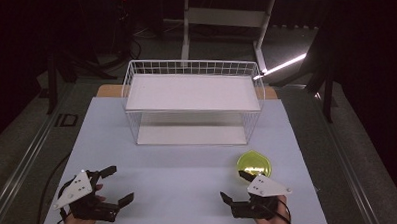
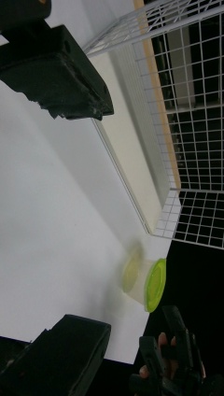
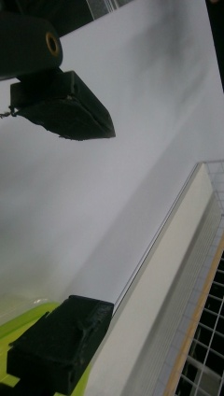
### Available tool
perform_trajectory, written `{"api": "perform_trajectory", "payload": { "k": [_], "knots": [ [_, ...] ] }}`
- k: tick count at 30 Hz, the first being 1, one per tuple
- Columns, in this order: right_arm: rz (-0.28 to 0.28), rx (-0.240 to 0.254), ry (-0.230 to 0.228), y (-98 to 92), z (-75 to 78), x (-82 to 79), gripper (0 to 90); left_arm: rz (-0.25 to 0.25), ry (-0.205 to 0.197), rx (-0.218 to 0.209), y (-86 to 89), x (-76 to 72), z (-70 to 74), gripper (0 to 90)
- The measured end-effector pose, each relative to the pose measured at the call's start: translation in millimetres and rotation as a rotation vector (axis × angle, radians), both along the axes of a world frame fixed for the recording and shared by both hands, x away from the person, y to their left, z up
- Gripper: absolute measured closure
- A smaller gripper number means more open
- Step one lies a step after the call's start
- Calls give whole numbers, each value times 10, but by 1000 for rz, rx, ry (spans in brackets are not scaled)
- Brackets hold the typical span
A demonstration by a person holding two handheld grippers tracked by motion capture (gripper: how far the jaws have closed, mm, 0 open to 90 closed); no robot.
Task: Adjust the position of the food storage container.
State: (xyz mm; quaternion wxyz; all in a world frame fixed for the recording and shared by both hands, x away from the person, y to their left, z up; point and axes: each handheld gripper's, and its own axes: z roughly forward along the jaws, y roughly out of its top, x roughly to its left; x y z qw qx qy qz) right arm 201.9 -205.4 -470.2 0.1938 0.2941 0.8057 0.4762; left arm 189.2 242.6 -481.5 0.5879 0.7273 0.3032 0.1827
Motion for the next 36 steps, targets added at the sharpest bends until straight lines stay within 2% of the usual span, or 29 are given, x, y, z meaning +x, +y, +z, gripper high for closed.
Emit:
{"api": "perform_trajectory", "payload": {
  "k": [2, 8, 10, 12, 14, 15, 16, 18, 22, 25, 27, 29, 30, 33, 34, 36],
  "knots": [
    [14, 9, -18, 28, 44, -34, 140, -1, 3, -5, 4, 6, -3, 9],
    [60, 28, -31, 84, 150, -97, 137, 0, 2, -8, -7, 16, -4, 9],
    [83, 57, -29, 93, 190, -110, 135, -3, 1, -5, -14, 15, -6, 9],
    [102, 83, -50, 100, 259, -121, 135, -4, 1, 1, -22, 13, -11, 9],
    [93, 84, -79, 97, 312, -119, 135, -7, 1, 4, -32, 3, -14, 9],
    [93, 84, -79, 97, 312, -119, 135, -7, 1, 4, -32, 3, -14, 9],
    [98, 93, -100, 90, 378, -100, 136, -7, 1, 5, -34, 2, -15, 9],
    [95, 107, -113, 80, 414, -94, 135, -8, 3, 3, -35, 3, -16, 9],
    [48, 108, -100, 12, 581, -11, 130, -7, 5, 2, -35, 8, -18, 9],
    [12, 118, -115, -36, 618, 41, 123, -9, 5, 2, -36, 7, -16, 9],
    [-25, 145, -109, -111, 646, 115, 122, -11, 4, -2, -33, 9, -13, 9],
    [-48, 142, -93, -176, 655, 179, 137, -12, 5, -4, -33, 12, -15, 9],
    [-96, 130, -104, -252, 642, 243, 160, -13, 6, -4, -33, 13, -16, 9],
    [-123, 116, -110, -321, 610, 290, 178, -16, 6, -4, -41, 15, -16, 9],
    [-144, 109, -83, -389, 568, 333, 241, -17, 5, -4, -43, 15, -17, 9],
    [-161, 96, -78, -419, 542, 349, 257, -19, 7, 0, -46, 19, -18, 9]
  ]
}}
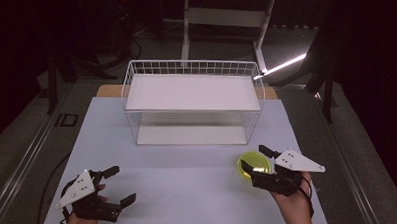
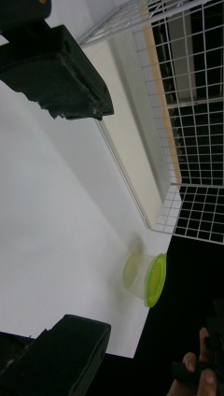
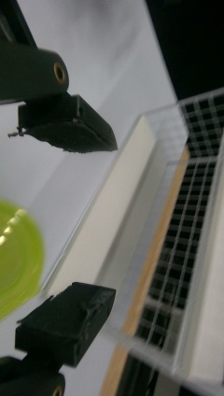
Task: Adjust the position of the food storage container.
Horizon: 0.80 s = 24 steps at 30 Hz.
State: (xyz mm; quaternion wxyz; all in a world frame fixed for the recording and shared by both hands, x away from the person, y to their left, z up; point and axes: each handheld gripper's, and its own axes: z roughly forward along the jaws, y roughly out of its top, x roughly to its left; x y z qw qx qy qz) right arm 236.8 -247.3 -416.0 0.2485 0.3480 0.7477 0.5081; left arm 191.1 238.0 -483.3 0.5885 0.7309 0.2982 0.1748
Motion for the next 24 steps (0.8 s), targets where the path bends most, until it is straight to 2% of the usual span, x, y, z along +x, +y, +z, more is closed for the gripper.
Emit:
{"api": "perform_trajectory", "payload": {
  "k": [1, 2, 3, 4, 6, 8, 9, 10, 11, 12, 17, 18, 19, 21, 22, 24],
  "knots": [
    [-14, -7, 13, -31, -27, 13, 311, -1, 2, 0, -2, 1, -1, 9],
    [-32, -15, 25, -65, -58, 26, 327, -2, 2, 0, -3, 2, -3, 9],
    [-77, -30, 47, -134, -128, 48, 420, -2, 2, 3, -5, 3, -3, 9],
    [-77, -30, 47, -134, -128, 48, 420, -2, 2, 3, -5, 3, -3, 9],
    [-109, -42, 58, -214, -202, 68, 504, -4, 1, 0, -6, 0, 0, 9],
    [-117, -51, 66, -259, -239, 80, 532, -4, 0, 1, -6, 1, 0, 9],
    [-159, -65, 78, -408, -348, 111, 604, -1, 7, 5, -6, 5, -3, 9],
    [-173, -71, 84, -451, -380, 121, 642, 0, 8, 2, -5, 7, -4, 9],
    [-173, -71, 84, -451, -380, 121, 642, 0, 8, 2, -5, 7, -4, 9],
    [-191, -75, 112, -540, -448, 145, 712, 1, 7, -3, -4, 7, -2, 9],
    [-247, -91, 149, -698, -574, 182, 790, 0, 4, -5, -10, 2, 3, 9],
    [-259, -94, 156, -730, -602, 187, 818, -1, 3, -5, -12, 0, 4, 9],
    [-278, -110, 160, -778, -664, 191, 898, -2, 4, -2, -17, -1, 7, 9],
    [-302, -98, 211, -811, -749, 211, 900, -5, 4, 0, -23, -2, 6, 9],
    [-302, -98, 211, -811, -749, 211, 900, -5, 4, 0, -23, -2, 6, 9],
    [-310, -118, 242, -810, -837, 226, 900, -5, 1, 0, -27, -4, 10, 9]
  ]
}}
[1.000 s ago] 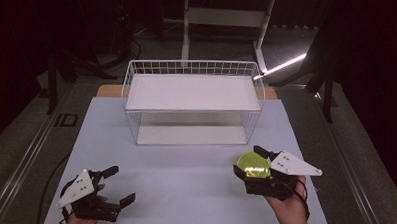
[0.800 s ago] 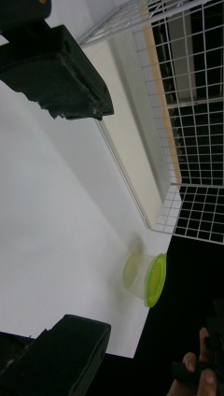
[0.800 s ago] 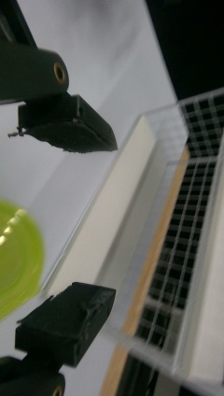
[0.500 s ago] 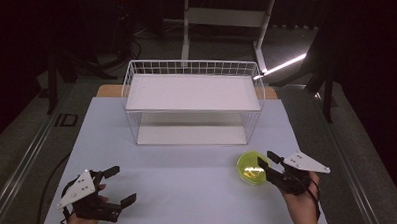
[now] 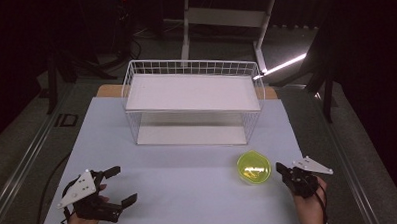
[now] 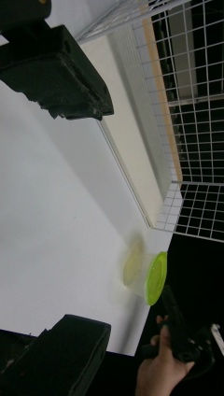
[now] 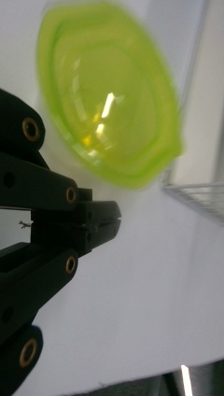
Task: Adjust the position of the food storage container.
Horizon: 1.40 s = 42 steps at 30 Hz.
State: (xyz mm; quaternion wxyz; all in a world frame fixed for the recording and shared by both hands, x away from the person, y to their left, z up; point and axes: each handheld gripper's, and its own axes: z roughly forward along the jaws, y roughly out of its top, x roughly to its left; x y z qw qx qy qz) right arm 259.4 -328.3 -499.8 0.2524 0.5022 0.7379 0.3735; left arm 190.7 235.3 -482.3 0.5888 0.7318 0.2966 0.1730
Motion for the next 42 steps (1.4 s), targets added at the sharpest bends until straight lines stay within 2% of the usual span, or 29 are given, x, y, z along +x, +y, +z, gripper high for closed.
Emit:
{"api": "perform_trajectory", "payload": {
  "k": [2, 3, 8, 11, 14, 18, 30, 32, 39, 42],
  "knots": [
    [9, 8, 32, 11, -85, 17, 900, -1, -2, -3, -2, -2, 4, 9],
    [25, -10, 54, 51, -150, 25, 900, -1, -2, -3, -4, -2, 5, 9],
    [67, -7, 90, 165, -216, 38, 900, -4, -2, -1, -7, 2, 4, 9],
    [76, -9, 94, 184, -227, 43, 900, -5, -2, -2, -6, 1, 6, 9],
    [100, 38, 113, 237, -242, 67, 900, -4, -2, -1, -6, 1, 6, 10],
    [125, 57, 123, 310, -228, 86, 900, -4, -1, 0, -14, -3, 7, 9],
    [234, 27, 150, 677, -254, 118, 900, -4, -4, 10, -20, -6, 10, 9],
    [252, -5, 143, 725, -260, 114, 900, -5, -6, 6, -19, -10, 13, 9],
    [192, -9, 120, 608, -210, 241, 900, -7, -8, 5, -16, -13, 15, 9],
    [164, 0, 121, 563, -210, 347, 900, -4, -9, 5, -9, -14, 16, 9]
  ]
}}
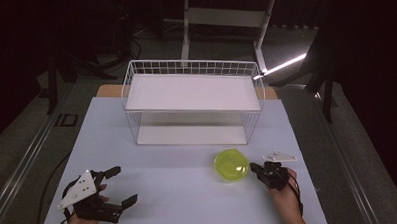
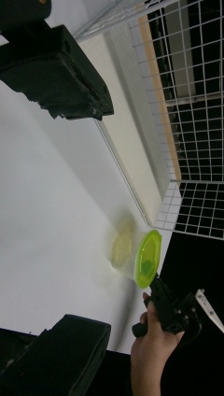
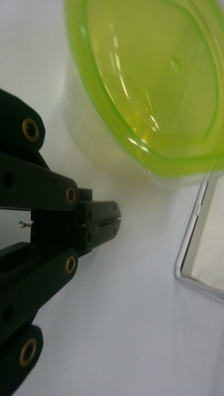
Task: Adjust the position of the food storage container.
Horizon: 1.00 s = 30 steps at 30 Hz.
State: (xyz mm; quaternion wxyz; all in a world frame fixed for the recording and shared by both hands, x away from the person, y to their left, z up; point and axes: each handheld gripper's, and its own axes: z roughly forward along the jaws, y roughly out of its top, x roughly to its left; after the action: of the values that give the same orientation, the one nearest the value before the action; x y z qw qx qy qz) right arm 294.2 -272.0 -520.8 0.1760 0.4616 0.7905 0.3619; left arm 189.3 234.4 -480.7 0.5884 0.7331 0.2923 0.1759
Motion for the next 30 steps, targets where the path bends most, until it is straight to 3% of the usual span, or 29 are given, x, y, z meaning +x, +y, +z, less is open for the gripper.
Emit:
{"api": "perform_trajectory", "payload": {
  "k": [4, 13, 23, 26, 30],
  "knots": [
    [15, 10, 13, 55, -30, 41, 900, 1, 3, 0, 3, 5, -3, 9],
    [96, 58, 54, 297, -56, -52, 900, -2, -1, 3, -1, -2, 1, 9],
    [225, 69, 75, 708, -60, -151, 900, -4, -3, 2, 0, -7, 4, 9],
    [202, 90, 96, 691, -86, -112, 900, -4, -1, 1, 3, -7, 4, 10],
    [164, 63, 75, 634, -71, -13, 900, -4, -2, 2, 5, -5, 5, 9]
  ]
}}
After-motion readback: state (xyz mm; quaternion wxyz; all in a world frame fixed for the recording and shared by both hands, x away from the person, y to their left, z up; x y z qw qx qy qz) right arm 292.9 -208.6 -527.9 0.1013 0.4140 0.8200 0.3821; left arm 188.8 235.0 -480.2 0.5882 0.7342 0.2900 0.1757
